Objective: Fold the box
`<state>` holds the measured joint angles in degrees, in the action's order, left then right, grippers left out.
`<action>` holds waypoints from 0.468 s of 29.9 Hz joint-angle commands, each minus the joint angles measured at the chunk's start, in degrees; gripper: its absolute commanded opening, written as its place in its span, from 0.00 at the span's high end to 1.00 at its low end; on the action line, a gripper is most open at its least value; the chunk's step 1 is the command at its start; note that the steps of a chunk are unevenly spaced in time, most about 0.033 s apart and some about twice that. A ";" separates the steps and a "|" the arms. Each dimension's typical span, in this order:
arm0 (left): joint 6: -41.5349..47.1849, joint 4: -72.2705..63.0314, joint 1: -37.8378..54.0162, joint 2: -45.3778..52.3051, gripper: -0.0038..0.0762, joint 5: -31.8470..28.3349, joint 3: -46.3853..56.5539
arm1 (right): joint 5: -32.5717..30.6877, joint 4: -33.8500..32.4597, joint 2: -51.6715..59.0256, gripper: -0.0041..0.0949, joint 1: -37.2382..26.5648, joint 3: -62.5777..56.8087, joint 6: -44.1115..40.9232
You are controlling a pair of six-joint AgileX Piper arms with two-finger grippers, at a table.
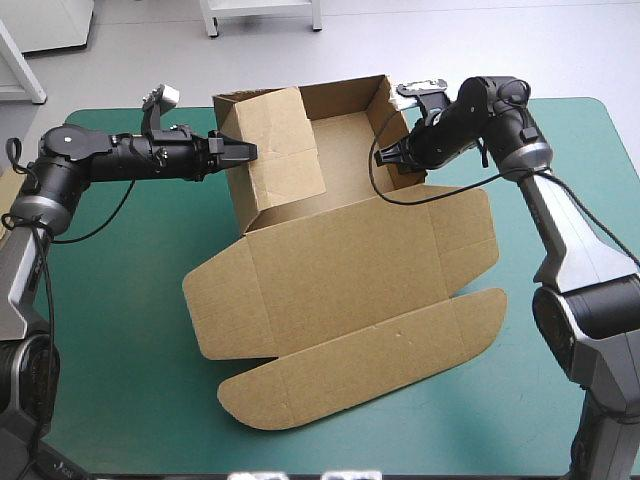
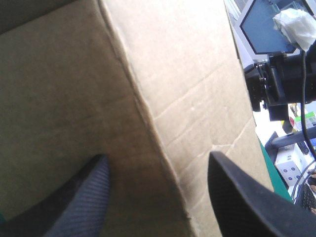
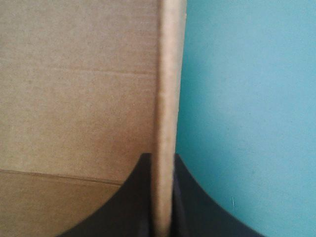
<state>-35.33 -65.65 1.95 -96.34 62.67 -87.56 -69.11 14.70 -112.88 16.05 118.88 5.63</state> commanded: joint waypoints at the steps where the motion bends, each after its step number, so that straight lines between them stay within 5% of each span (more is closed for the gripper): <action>1: 0.31 -4.83 -0.67 2.75 0.42 0.91 -2.25 | 2.31 3.29 3.36 0.96 0.46 1.63 -0.16; 14: 8.52 15.19 -0.54 3.26 0.42 2.90 -9.48 | 2.93 2.01 3.03 0.96 0.46 1.84 -0.30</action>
<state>-29.16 -51.01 1.95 -96.17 66.62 -94.66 -68.69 14.66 -113.34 16.20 118.88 5.39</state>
